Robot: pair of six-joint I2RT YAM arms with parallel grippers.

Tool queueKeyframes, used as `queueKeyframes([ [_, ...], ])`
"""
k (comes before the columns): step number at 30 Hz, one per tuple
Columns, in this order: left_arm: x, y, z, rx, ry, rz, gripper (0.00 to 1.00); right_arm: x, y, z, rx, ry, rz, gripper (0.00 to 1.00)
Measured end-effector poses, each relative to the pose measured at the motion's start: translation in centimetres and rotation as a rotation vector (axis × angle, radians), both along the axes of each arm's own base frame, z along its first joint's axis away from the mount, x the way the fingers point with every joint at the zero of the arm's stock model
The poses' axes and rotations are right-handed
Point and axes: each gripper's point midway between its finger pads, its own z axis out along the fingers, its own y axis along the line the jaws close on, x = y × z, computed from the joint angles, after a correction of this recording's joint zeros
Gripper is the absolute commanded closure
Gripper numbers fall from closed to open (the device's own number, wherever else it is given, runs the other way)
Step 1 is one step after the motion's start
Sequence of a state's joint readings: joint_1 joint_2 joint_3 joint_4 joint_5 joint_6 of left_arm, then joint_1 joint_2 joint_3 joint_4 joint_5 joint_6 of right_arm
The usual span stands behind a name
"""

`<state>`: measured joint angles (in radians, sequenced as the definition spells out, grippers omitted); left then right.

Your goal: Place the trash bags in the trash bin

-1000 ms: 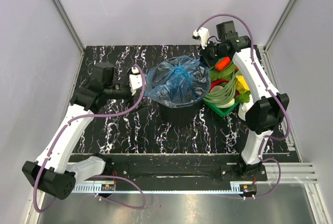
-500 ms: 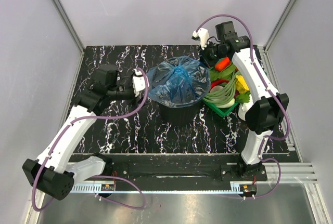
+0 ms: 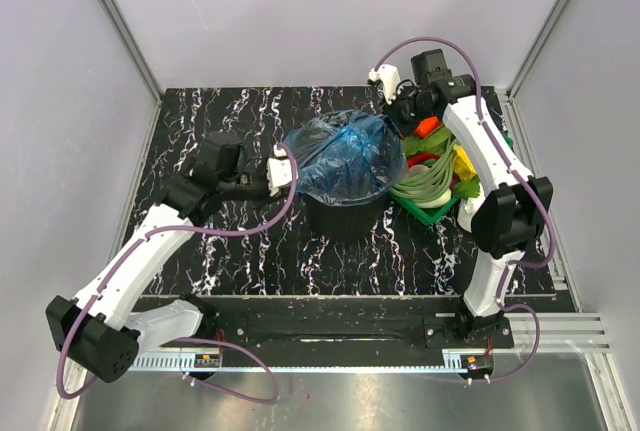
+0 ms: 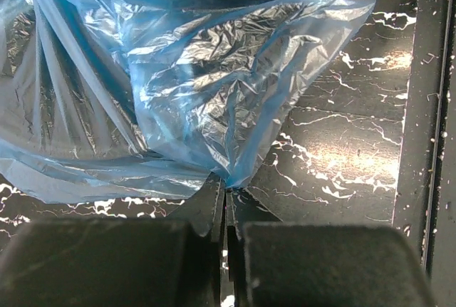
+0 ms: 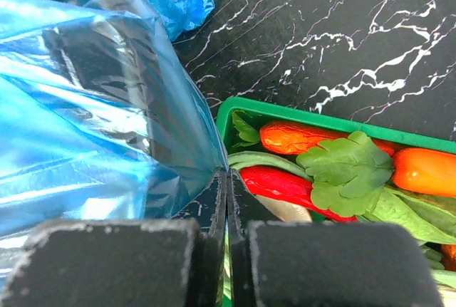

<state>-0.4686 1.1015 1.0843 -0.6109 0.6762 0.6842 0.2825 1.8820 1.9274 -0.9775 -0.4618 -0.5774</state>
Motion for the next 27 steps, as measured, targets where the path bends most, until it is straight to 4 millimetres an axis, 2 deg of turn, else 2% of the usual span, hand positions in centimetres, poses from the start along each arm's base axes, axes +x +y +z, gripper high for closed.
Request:
queueKeyframes([
  [7, -0.6, -0.6, -1.1, 0.026, 0.002, -0.023, 1.0, -0.6, -0.2, -1.4, -0.01, 0.032, -0.001, 1.0],
  [13, -1.1, -0.8, -2.7, 0.069, -0.008, -0.039, 1.0, -1.0, -0.3, -1.3, -0.01, 0.03, -0.001, 1.0],
  [22, -0.5, -0.7, -4.1, 0.113, -0.049, -0.026, 1.0, -0.9, -0.4, -1.4, -0.014, 0.025, -0.004, 1.0],
  [27, -0.3, -0.8, -4.7, 0.136, -0.081, -0.026, 1.0, -0.6, -0.5, -2.1, -0.024, 0.015, -0.013, 1.0],
])
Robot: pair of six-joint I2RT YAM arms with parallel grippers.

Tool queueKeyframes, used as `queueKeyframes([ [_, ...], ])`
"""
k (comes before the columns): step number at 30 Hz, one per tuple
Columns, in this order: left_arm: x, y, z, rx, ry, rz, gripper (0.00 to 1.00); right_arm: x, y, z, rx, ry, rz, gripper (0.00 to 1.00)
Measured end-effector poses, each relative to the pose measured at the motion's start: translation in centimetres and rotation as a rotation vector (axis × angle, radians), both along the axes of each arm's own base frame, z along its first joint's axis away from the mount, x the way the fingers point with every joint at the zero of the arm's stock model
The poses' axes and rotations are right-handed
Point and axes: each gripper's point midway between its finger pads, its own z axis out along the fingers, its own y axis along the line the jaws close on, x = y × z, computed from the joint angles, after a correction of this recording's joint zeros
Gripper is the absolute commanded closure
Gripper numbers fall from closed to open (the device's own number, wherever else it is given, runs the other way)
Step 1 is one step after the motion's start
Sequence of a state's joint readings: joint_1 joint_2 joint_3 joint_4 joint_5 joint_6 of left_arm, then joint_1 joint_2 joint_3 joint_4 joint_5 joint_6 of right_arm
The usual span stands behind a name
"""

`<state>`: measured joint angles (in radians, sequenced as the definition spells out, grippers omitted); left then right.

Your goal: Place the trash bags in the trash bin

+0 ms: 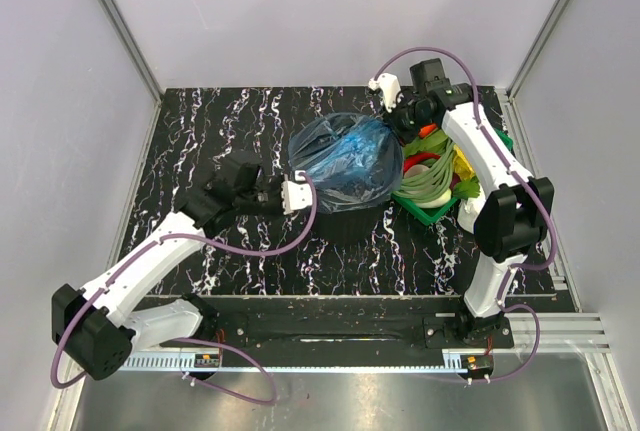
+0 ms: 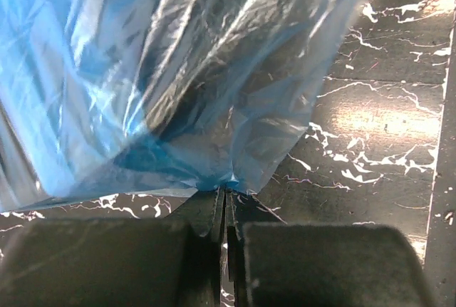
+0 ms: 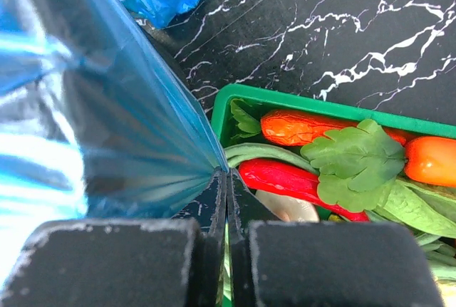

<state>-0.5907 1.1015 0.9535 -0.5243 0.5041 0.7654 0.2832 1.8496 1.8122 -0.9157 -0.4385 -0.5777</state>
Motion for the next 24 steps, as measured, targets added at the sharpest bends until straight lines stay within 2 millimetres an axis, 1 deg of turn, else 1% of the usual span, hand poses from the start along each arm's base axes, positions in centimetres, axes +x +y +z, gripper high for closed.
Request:
queueKeyframes([
  [5, 0.3, 0.0, -1.0, 0.025, -0.03, 0.006, 1.0, -0.2, -0.3, -1.2, -0.015, 0.019, -0.006, 1.0],
  [11, 0.6, 0.1, -2.1, 0.041, -0.049, 0.015, 1.0, -0.1, -0.2, -1.6, -0.015, 0.016, -0.007, 1.0],
  [24, 0.5, -0.6, -2.1, 0.051, -0.083, 0.014, 1.0, 0.3, -0.3, -2.4, -0.02, 0.003, -0.014, 1.0],
])
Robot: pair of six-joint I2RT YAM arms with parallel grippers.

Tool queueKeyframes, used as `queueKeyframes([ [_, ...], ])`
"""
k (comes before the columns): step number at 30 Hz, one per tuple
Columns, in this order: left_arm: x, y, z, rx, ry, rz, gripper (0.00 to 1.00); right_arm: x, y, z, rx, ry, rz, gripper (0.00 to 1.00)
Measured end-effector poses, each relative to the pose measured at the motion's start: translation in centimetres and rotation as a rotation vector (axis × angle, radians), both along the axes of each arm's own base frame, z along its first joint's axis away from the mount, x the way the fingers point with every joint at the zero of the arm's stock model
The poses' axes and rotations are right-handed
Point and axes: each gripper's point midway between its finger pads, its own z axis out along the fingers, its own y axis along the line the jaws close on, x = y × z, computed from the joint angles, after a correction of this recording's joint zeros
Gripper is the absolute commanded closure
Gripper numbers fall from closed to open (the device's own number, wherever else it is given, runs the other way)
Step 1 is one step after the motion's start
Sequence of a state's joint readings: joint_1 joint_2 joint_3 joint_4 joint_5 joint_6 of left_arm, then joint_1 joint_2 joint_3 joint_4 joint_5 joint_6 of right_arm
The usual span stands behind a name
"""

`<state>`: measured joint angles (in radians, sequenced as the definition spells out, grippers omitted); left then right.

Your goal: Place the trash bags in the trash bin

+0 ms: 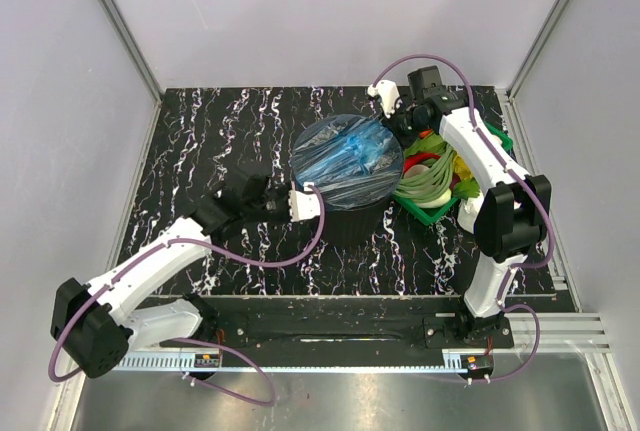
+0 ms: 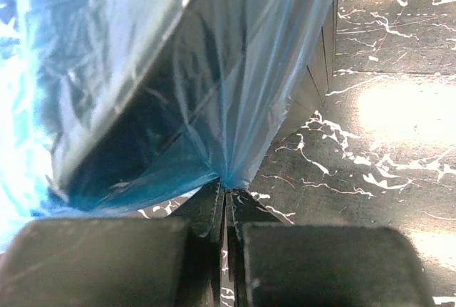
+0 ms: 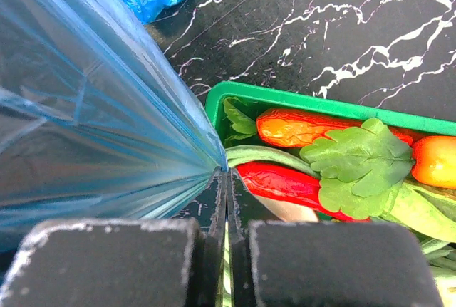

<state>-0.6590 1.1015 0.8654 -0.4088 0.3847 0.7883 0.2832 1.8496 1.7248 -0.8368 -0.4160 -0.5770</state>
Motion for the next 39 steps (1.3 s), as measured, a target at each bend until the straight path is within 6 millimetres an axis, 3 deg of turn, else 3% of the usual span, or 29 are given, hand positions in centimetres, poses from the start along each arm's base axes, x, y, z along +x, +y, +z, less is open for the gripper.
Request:
queueKeyframes([
  [23, -1.1, -1.3, 0.5, -0.015, 0.03, -0.03, 1.0, 1.1, -0.1, -0.5, -0.024, -0.026, -0.018, 1.0],
  [39, -2.5, -0.7, 0.7, 0.032, 0.035, -0.06, 1.0, 1.7, -0.1, -0.5, -0.04, -0.041, -0.025, 1.0],
])
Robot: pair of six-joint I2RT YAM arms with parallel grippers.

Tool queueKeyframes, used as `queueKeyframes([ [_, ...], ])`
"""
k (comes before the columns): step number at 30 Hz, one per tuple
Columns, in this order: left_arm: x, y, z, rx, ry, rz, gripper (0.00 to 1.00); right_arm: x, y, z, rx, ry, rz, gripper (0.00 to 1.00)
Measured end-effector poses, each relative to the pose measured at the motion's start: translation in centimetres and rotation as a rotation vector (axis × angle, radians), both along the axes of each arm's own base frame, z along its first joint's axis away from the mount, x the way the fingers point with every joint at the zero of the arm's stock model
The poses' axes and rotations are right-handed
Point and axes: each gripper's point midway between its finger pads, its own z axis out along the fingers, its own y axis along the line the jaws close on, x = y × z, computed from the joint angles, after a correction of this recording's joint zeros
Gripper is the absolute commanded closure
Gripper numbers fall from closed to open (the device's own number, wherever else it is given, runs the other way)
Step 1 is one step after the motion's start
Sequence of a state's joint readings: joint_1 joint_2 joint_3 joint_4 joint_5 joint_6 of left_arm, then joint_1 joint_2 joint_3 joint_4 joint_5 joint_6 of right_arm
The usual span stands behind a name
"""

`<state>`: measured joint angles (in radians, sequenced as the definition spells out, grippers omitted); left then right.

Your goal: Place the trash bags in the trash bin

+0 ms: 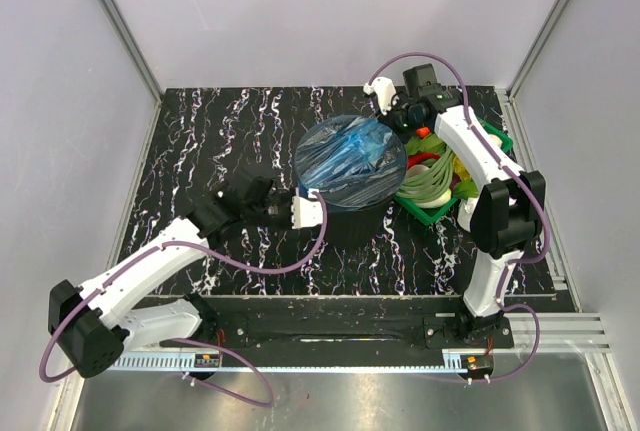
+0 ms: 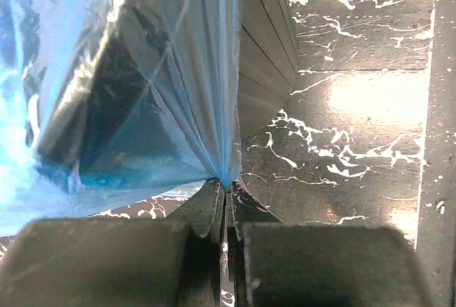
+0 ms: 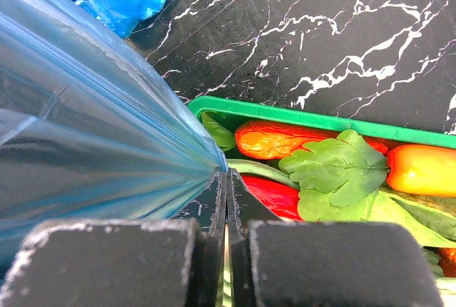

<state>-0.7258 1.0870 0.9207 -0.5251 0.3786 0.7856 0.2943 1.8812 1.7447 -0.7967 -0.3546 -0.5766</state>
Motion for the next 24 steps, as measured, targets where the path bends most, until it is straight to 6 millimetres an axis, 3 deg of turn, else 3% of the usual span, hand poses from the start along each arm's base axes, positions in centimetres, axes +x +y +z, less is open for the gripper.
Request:
queueKeyframes([
  [10, -1.6, -0.3, 1.8, -0.01, 0.043, -0.041, 1.0, 1.1, -0.1, 0.1, -0.01, -0.026, -0.016, 1.0],
  [20, -2.8, -0.7, 0.8, 0.006, 0.065, -0.076, 1.0, 1.1, -0.4, 0.1, -0.027, -0.033, -0.025, 1.0],
  [24, -3.1, -1.2, -0.1, 0.01, 0.054, -0.093, 1.0, 0.5, -1.3, -1.1, -0.071, 0.001, -0.047, 1.0],
])
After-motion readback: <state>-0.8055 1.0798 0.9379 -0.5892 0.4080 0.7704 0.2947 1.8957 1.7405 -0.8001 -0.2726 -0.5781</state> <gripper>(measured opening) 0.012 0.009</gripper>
